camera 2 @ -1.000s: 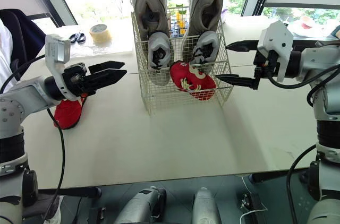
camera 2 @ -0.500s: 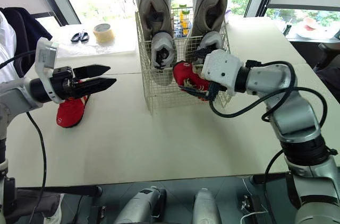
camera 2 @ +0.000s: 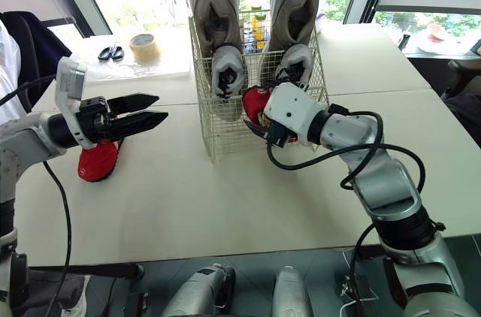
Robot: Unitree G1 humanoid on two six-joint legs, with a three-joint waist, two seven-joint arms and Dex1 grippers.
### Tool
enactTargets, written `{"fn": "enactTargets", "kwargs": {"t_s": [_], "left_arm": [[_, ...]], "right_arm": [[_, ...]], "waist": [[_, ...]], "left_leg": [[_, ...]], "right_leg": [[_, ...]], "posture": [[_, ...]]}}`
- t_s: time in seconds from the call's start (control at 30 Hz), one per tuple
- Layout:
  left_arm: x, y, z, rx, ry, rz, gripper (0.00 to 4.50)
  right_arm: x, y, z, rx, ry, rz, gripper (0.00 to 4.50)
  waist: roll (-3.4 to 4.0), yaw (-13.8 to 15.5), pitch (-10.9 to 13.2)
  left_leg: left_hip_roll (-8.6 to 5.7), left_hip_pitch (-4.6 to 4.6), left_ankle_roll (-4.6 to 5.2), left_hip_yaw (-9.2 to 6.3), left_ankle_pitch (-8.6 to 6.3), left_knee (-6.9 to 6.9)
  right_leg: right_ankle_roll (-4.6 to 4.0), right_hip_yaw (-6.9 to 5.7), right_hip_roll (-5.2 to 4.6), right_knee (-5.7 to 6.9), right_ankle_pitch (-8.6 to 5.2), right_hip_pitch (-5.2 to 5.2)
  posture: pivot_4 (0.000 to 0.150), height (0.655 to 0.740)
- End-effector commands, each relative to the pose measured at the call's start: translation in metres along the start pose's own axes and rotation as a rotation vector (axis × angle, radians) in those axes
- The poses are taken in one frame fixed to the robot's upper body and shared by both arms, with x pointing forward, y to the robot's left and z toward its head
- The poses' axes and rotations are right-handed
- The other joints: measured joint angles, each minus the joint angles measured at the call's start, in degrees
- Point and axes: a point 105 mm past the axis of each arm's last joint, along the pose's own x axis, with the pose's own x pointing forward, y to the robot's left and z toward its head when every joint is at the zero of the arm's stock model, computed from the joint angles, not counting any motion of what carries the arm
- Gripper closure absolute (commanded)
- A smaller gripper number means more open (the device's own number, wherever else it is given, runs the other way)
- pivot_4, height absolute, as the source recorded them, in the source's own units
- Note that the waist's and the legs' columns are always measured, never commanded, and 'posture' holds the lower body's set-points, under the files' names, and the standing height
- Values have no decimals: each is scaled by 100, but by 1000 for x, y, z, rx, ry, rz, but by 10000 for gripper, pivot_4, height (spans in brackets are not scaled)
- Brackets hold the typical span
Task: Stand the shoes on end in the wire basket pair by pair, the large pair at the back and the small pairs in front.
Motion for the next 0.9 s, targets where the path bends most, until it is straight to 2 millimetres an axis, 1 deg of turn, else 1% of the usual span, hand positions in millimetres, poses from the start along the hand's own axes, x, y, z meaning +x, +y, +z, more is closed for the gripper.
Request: {"fn": "enactTargets", "kwargs": {"t_s": [0.03,0.13,0.23,0.3,0.33,0.4,0.5,0.67,0.8,0.9], "left_arm": [[4,-3,8,47,-16,-22,0],[8,-1,6,47,-16,-29,0],[11,0,5,45,-15,-38,0],[13,0,4,45,-15,-45,0],[14,1,4,45,-15,-47,0],[15,1,3,46,-15,-51,0],[18,2,3,43,-17,-61,0],[21,3,0,39,-15,-76,0],[27,3,0,37,-14,-97,0],[29,4,0,39,-14,-103,0]], "right_arm": [[0,1,1,-47,19,-57,240],[-2,2,-1,-45,31,-75,7919],[-6,0,1,-28,30,-104,23321],[-8,0,4,-18,25,-115,32364],[-9,-1,6,-14,18,-130,36469],[-13,-6,11,10,-6,-183,42418],[-23,-17,17,50,-47,-301,42418],[-42,-21,10,101,-29,-419,42418],[-55,-24,-12,266,23,-557,42418],[-60,-28,-20,356,33,-624,42418]], "waist": [[0,6,0],[0,5,0],[0,6,0],[0,9,0],[0,7,0],[0,2,0],[0,3,0],[0,20,0],[-2,90,-1],[-1,126,-2]], "left_leg": [[0,0,0,0,0,0],[-2,0,0,0,0,1],[-1,0,0,-1,0,0],[-2,0,0,-1,0,-1],[-2,0,0,-1,0,-1],[-2,0,0,-1,0,-1],[-1,-1,-1,-1,1,-6],[-2,0,-1,-2,1,-2],[-2,0,-1,-15,1,-4],[-3,0,-2,-12,2,-3]], "right_leg": [[0,0,0,0,0,-1],[0,0,0,-1,0,0],[0,-2,0,-1,0,0],[0,-2,0,-1,0,0],[0,-2,0,-1,0,1],[0,-2,0,-1,0,1],[0,0,0,0,0,5],[0,-2,1,-1,0,0],[-1,-10,5,-2,0,2],[-1,-7,3,-2,0,4]], "posture": [[1500,7400],[1500,7400],[1500,7400],[1500,7400],[1500,7400],[1500,7400],[1500,7400],[1500,7400],[1500,7400],[1500,7400]]}}
